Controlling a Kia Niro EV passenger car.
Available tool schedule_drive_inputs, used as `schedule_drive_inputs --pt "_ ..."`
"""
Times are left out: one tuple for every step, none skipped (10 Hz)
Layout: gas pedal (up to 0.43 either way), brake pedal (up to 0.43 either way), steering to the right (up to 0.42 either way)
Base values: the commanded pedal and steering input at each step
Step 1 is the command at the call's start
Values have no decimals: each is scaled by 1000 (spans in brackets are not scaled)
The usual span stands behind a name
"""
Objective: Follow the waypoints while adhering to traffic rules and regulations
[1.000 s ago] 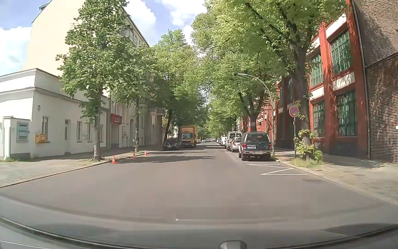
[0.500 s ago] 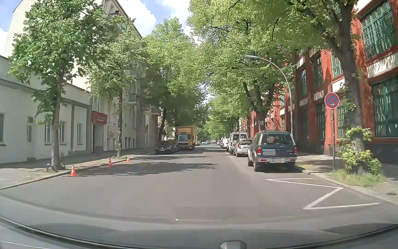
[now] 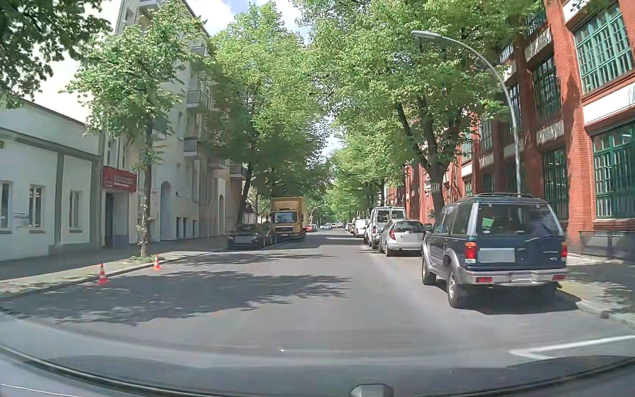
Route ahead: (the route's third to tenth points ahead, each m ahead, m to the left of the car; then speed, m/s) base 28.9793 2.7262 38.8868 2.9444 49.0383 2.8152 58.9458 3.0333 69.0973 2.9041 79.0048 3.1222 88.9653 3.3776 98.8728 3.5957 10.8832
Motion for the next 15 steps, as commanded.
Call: schedule_drive_inputs --pt "47 18 1" --pt "47 18 1" --pt "47 18 1" --pt "47 18 1" --pt "47 18 1" --pt "47 18 1" --pt "47 18 1" --pt "47 18 1" --pt "47 18 1" --pt "47 18 1" --pt "47 18 1" --pt "47 18 1" --pt "47 18 1" --pt "39 18 1" --pt "39 18 1"
